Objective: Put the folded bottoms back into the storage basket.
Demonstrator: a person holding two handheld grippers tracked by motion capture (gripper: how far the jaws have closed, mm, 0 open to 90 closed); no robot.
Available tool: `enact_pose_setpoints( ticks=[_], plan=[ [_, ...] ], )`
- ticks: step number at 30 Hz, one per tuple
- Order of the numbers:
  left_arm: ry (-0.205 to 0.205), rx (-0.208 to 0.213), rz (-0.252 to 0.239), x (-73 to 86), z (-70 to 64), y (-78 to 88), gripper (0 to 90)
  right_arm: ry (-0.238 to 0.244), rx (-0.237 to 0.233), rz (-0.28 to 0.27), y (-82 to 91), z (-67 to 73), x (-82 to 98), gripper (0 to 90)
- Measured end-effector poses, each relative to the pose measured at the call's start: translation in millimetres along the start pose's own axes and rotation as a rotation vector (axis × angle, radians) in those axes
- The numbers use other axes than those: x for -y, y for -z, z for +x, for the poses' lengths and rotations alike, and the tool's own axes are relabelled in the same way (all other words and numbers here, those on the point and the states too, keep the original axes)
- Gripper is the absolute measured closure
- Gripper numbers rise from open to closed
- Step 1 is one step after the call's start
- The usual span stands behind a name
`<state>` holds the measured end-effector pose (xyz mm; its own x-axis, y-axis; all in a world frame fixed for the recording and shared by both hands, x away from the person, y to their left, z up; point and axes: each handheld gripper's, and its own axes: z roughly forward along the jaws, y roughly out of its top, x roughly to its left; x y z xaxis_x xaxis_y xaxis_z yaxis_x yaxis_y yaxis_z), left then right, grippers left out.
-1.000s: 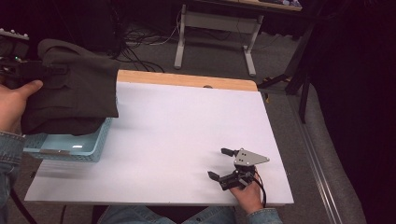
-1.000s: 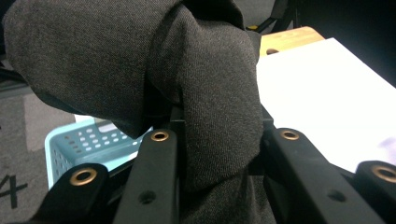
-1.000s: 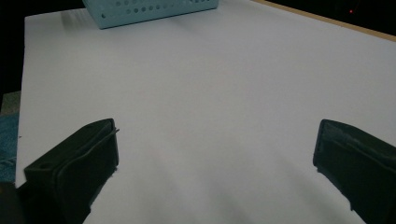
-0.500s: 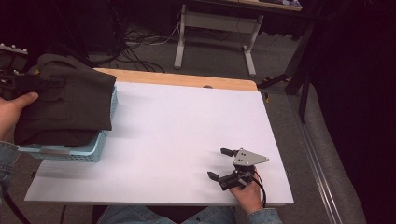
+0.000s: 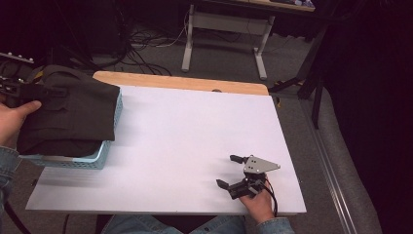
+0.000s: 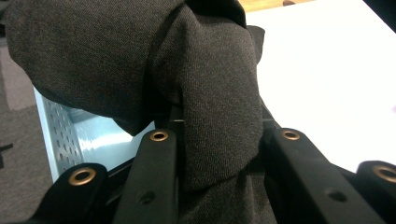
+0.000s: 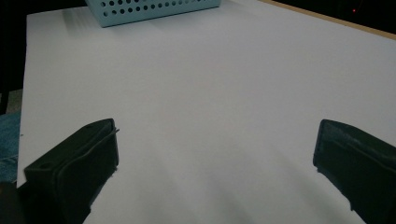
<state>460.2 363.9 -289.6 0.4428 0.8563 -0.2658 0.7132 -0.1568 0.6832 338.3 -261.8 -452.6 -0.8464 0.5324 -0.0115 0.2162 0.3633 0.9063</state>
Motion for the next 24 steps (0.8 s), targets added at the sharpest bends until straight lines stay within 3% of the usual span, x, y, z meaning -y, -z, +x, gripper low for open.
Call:
enact_pose_setpoints(
  ticks=[24],
  plan=[
    [0.047, -0.062, 0.016, 14.9, 37.4, -34.1, 66.5, 0.003, -0.008, 0.001, -0.2, 0.4, -0.1, 0.8]
  ],
)
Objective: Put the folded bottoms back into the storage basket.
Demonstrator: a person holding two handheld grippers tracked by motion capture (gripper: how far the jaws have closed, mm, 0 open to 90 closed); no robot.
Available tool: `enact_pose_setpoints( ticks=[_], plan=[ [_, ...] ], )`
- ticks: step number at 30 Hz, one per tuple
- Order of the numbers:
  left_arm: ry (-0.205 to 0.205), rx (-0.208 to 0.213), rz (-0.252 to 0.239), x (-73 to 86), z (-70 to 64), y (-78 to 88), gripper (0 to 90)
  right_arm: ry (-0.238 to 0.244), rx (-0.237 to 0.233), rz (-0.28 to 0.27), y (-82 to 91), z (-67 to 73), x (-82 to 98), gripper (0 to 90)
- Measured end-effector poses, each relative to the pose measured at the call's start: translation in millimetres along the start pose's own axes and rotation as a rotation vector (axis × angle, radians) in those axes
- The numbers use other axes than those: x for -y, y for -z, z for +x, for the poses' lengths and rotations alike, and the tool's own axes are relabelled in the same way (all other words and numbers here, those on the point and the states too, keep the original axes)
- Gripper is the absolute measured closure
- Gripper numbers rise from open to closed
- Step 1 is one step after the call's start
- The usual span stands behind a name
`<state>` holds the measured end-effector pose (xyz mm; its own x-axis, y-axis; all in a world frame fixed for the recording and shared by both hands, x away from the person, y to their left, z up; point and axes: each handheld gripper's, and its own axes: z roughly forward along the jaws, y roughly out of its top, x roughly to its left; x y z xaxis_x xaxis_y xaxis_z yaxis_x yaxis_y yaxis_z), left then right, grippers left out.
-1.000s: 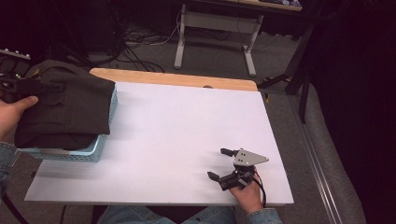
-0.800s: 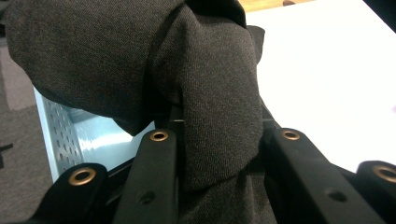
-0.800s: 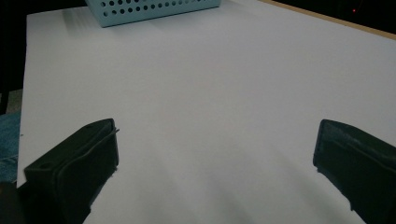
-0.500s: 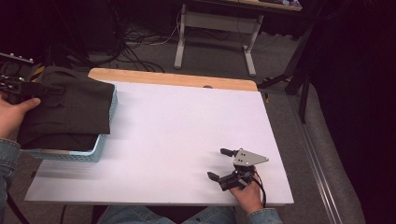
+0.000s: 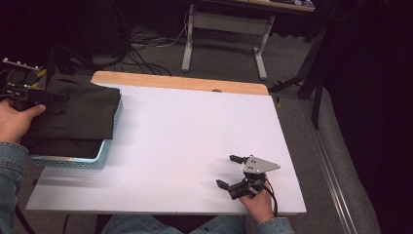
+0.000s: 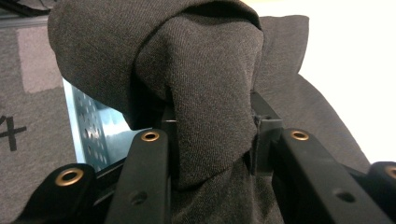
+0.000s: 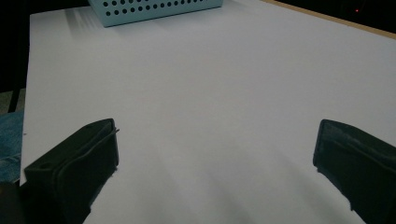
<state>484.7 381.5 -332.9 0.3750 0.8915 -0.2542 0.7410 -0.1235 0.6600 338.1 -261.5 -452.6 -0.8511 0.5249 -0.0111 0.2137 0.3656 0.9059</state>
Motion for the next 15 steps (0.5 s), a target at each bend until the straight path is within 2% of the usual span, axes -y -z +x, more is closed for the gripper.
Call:
enact_pose_setpoints(
  ticks=[4, 8, 12, 13, 14, 15],
  plan=[
    [0.029, 0.005, -0.011, 8.1, 7.4, -6.9, 64.0, 0.000, -0.001, -0.001, -0.1, -0.1, 0.0, 0.8],
    [0.043, -0.008, 0.001, 13.4, 12.4, -12.5, 59.9, 0.000, -0.001, 0.000, -0.1, -0.1, 0.0, 0.8],
    [0.065, -0.029, 0.012, 19.9, 18.1, -21.6, 49.9, -0.002, 0.000, 0.001, -0.3, -0.2, 0.1, 0.8],
    [0.066, -0.033, 0.014, 21.4, 19.4, -24.2, 49.9, -0.002, 0.000, 0.001, -0.3, -0.2, 0.1, 0.8],
    [0.070, -0.038, 0.017, 22.8, 20.5, -27.2, 46.6, -0.002, 0.000, 0.001, -0.3, -0.2, 0.0, 0.8],
    [0.076, -0.045, 0.019, 24.1, 21.6, -30.6, 39.5, -0.003, 0.000, 0.002, -0.3, -0.2, 0.1, 0.8]
  ],
)
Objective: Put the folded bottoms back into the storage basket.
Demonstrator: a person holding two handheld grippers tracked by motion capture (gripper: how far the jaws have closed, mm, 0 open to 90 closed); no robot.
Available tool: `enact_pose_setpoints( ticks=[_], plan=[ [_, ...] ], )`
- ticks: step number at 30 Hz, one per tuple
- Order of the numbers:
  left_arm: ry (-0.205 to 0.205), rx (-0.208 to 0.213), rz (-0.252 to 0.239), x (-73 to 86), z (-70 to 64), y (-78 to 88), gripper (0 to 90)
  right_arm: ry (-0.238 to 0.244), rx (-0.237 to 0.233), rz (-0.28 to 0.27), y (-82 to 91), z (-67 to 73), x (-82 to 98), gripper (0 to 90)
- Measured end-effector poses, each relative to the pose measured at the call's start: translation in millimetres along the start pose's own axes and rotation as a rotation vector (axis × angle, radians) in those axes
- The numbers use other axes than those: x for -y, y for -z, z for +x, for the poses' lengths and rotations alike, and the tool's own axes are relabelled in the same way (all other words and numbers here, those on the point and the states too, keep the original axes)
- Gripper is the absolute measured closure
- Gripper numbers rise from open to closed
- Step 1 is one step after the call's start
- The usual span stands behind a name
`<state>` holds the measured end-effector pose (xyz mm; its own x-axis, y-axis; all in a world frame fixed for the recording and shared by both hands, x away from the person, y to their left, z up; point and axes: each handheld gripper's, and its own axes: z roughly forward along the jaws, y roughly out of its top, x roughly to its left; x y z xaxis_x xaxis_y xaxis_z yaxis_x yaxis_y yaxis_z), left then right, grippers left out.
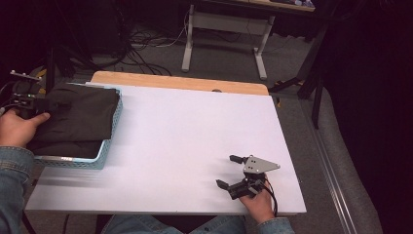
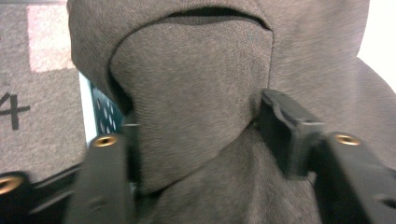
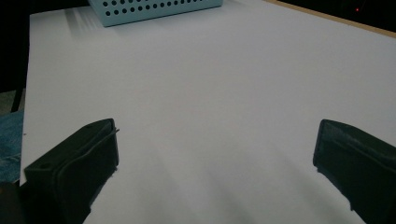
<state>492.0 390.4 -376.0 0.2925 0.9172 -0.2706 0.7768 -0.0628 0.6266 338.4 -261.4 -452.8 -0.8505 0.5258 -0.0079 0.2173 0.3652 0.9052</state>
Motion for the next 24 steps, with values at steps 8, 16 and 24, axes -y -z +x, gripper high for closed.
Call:
enact_pose_setpoints(
  ticks=[8, 16, 24],
  plan=[
    [0.096, -0.034, 0.030, 6.8, 5.2, -15.3, 32.2, -0.001, -0.002, -0.001, 0.1, -0.1, 0.1, 0.8],
    [0.119, -0.066, 0.011, 9.2, 4.3, -11.9, 28.6, -0.001, -0.005, -0.001, 0.1, -0.1, 0.1, 0.9],
    [0.052, -0.051, -0.025, 8.4, -1.4, 23.6, 30.4, -0.002, -0.006, -0.002, 0.3, -0.2, 0.2, 0.9]
  ],
)
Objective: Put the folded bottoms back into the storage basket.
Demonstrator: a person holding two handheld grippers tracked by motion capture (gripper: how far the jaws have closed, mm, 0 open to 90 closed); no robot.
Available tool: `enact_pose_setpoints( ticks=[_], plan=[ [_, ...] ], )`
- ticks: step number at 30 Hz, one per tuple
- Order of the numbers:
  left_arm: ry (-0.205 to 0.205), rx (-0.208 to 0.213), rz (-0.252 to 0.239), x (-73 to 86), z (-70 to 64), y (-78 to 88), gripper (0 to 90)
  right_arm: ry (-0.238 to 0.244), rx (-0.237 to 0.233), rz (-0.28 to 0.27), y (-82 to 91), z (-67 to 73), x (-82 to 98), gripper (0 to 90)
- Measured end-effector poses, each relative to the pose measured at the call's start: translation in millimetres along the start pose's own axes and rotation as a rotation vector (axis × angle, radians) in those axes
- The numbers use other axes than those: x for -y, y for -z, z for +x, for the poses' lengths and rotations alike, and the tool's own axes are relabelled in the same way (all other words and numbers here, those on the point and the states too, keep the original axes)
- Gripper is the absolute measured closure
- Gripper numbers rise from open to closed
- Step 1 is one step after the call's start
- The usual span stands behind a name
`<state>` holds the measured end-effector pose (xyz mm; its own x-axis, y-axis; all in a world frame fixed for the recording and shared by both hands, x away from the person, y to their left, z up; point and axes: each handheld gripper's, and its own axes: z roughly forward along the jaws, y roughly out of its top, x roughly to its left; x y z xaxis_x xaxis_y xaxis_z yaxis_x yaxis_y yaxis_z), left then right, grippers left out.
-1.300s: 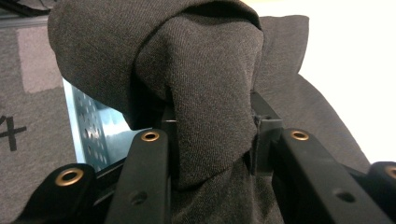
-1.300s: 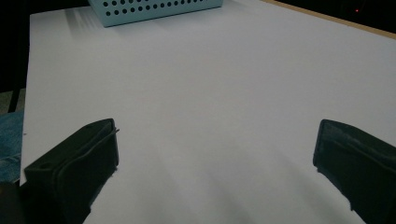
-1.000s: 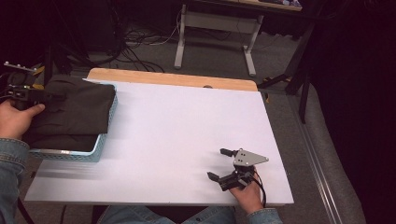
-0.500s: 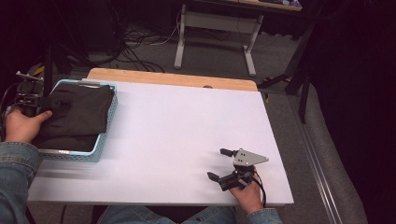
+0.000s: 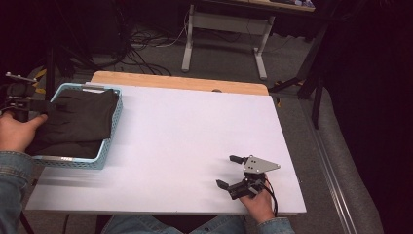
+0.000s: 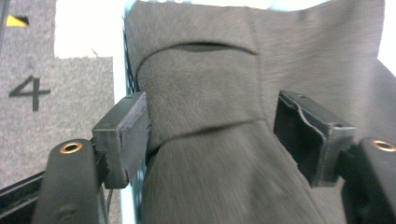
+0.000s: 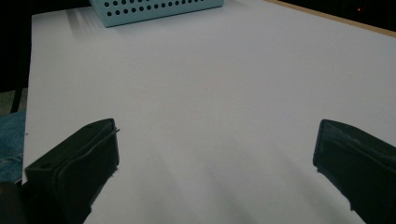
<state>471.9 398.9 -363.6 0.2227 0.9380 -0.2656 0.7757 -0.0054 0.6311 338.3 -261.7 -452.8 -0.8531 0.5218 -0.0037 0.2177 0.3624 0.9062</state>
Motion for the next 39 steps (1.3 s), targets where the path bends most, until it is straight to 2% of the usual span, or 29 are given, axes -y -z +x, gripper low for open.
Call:
enact_pose_setpoints(
  ticks=[1, 3, 4, 6, 7, 8, 10, 13, 18, 19, 21, 27, 34, 39],
  plan=[
    [-0.004, 0.008, -0.008, 1.5, -0.4, 6.7, 35.8, 0.000, -0.001, 0.000, -0.2, 0.0, 0.0, 0.9],
    [-0.018, 0.021, -0.001, 5.3, -0.2, 17.8, 38.8, 0.003, 0.000, 0.002, -0.3, 0.1, -0.1, 0.9],
    [-0.036, 0.012, 0.019, 10.0, -0.7, 24.8, 44.8, 0.004, 0.000, 0.005, -0.8, 0.4, -0.2, 0.9],
    [-0.047, 0.004, 0.032, 12.5, -1.1, 27.2, 48.8, 0.004, 0.000, 0.006, -1.0, 0.5, -0.2, 0.9],
    [-0.071, -0.011, 0.061, 18.1, -2.9, 30.5, 51.8, 0.003, 0.000, 0.007, -1.0, 0.4, -0.2, 0.9],
    [-0.071, -0.011, 0.061, 18.1, -2.9, 30.5, 54.1, 0.003, 0.000, 0.007, -1.0, 0.4, -0.2, 0.9],
    [-0.095, -0.025, 0.090, 24.3, -4.6, 32.2, 56.3, 0.003, 0.001, 0.008, -1.2, 0.4, -0.2, 0.9],
    [-0.120, -0.018, 0.134, 35.8, -6.8, 33.7, 63.8, 0.003, 0.000, 0.011, -1.8, 0.5, -0.2, 1.0],
    [-0.150, -0.031, 0.170, 45.0, -9.7, 35.8, 70.2, 0.002, -0.001, 0.011, -1.7, 0.4, -0.1, 1.0],
    [-0.161, -0.028, 0.195, 48.5, -9.9, 36.0, 74.0, 0.002, -0.001, 0.012, -1.9, 0.4, -0.1, 1.0],
    [-0.162, -0.035, 0.206, 50.1, -10.2, 35.9, 75.2, 0.003, -0.002, 0.013, -2.0, 0.6, -0.2, 1.1],
    [-0.165, -0.050, 0.285, 56.6, -7.6, 30.2, 81.6, 0.001, -0.003, 0.012, -1.8, 0.4, -0.1, 1.1],
    [-0.191, -0.114, 0.420, 65.2, -7.0, 10.6, 86.5, 0.000, -0.006, 0.010, -1.7, 0.3, 0.0, 1.2],
    [-0.192, -0.127, 0.442, 66.8, -7.7, 5.2, 86.7, 0.000, -0.005, 0.011, -1.7, 0.4, 0.0, 1.2]
  ],
)
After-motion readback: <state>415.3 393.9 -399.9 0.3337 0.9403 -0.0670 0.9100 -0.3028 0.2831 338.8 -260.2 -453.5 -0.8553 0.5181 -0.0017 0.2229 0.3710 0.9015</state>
